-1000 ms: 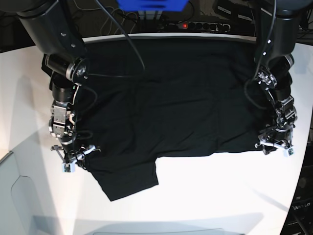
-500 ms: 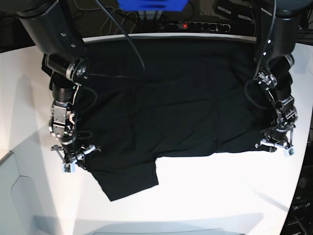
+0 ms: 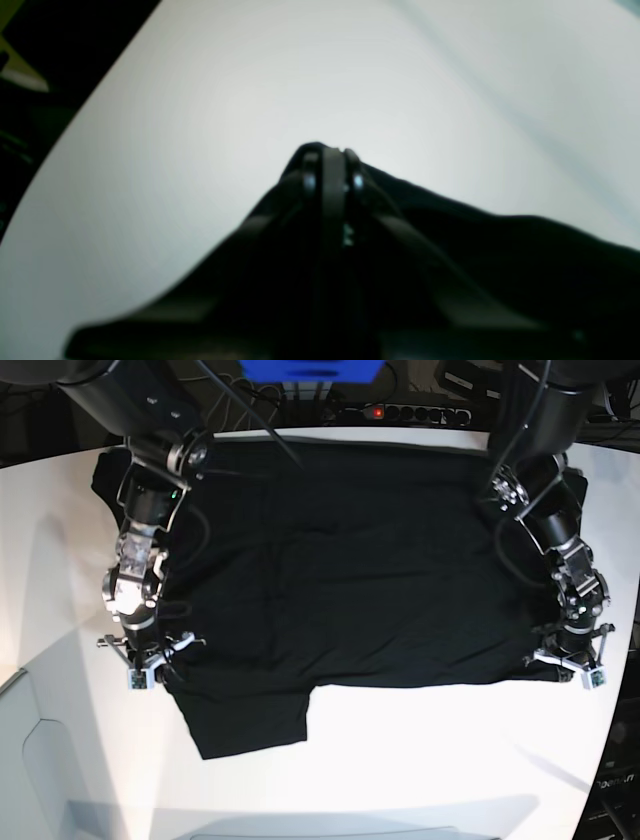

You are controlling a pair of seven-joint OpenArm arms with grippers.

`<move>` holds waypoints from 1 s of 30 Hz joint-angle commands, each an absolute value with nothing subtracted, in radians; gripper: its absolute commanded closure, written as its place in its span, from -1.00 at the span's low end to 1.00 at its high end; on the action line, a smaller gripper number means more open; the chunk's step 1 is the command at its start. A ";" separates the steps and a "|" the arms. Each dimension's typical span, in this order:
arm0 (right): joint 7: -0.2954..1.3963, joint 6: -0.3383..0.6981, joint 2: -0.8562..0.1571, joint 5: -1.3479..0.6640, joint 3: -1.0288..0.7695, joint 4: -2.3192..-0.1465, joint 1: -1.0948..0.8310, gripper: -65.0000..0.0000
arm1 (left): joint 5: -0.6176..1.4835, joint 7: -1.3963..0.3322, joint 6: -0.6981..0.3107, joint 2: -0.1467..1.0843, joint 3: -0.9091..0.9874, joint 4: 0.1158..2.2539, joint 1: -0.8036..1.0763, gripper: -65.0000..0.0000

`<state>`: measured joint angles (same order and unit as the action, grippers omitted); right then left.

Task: Fold the T-shirt properly
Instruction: 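Lift the gripped edges and fold them toward the shoulder edge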

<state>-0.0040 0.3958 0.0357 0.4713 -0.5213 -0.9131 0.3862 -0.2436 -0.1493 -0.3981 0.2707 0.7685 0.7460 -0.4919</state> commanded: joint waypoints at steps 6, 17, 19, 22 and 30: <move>-0.038 0.392 0.064 0.460 -0.521 -1.076 0.328 1.00 | -0.162 -0.122 -0.403 0.277 0.769 0.877 -0.446 1.00; -0.033 0.420 0.104 0.328 -0.519 -1.374 0.165 1.00 | 0.134 -0.305 -0.403 0.278 0.768 1.167 -0.257 1.00; -0.031 0.446 0.104 0.306 -0.519 -1.428 0.127 1.00 | 0.173 -0.318 -0.403 0.278 0.769 1.204 -0.219 1.00; -0.038 0.452 0.108 0.305 -0.521 -1.495 0.065 1.00 | 0.232 -0.318 -0.403 0.278 0.769 1.285 -0.145 1.00; -0.035 0.452 0.079 0.170 -0.521 -1.584 -0.079 1.00 | 0.369 -0.318 -0.403 0.271 0.814 1.411 0.025 1.00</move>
<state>-0.0036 0.4545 0.0910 0.1844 -0.5175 -1.5627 -0.0898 0.3611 -0.3489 -0.4122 0.2485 0.8043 1.3911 0.0357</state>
